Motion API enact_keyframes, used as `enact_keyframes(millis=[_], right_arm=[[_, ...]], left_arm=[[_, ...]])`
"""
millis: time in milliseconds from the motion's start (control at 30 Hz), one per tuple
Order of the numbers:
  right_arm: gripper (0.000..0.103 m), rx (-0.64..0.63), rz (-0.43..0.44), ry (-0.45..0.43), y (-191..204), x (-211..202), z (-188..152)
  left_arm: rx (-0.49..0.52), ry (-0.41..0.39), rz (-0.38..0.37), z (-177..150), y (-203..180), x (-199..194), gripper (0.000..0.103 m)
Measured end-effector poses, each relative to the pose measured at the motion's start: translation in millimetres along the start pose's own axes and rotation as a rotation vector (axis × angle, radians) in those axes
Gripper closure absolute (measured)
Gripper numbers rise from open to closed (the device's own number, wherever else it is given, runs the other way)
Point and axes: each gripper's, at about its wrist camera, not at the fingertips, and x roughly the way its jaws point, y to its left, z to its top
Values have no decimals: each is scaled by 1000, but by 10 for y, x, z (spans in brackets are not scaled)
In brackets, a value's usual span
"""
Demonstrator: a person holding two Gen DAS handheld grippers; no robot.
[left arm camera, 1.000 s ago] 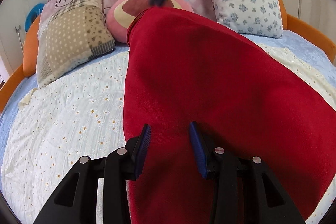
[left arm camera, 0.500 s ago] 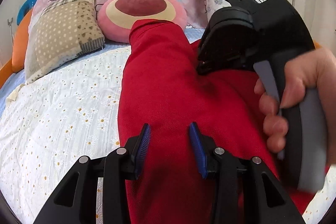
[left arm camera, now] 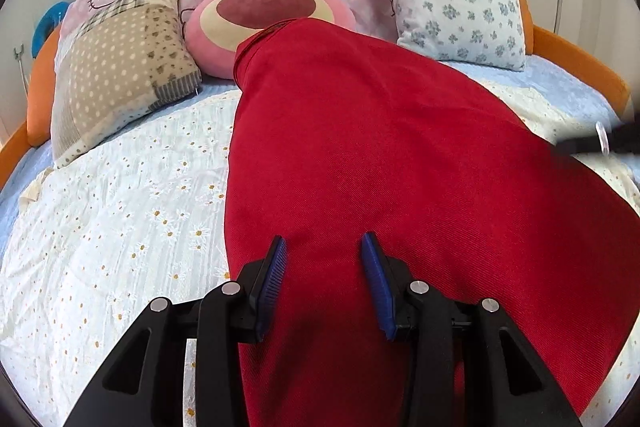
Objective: Fold large clothes
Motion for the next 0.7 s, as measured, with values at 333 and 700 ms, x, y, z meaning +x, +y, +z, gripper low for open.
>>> enact_keyframes(millis=[333,700], right_arm=[[103,194,334,-108,-931,399,-576],[103,153,304,-133,-924,408,-596]], left_arm=[[-164,215,-340,337,606,-157,20],[-371,481,-569,110,1047,443,18]])
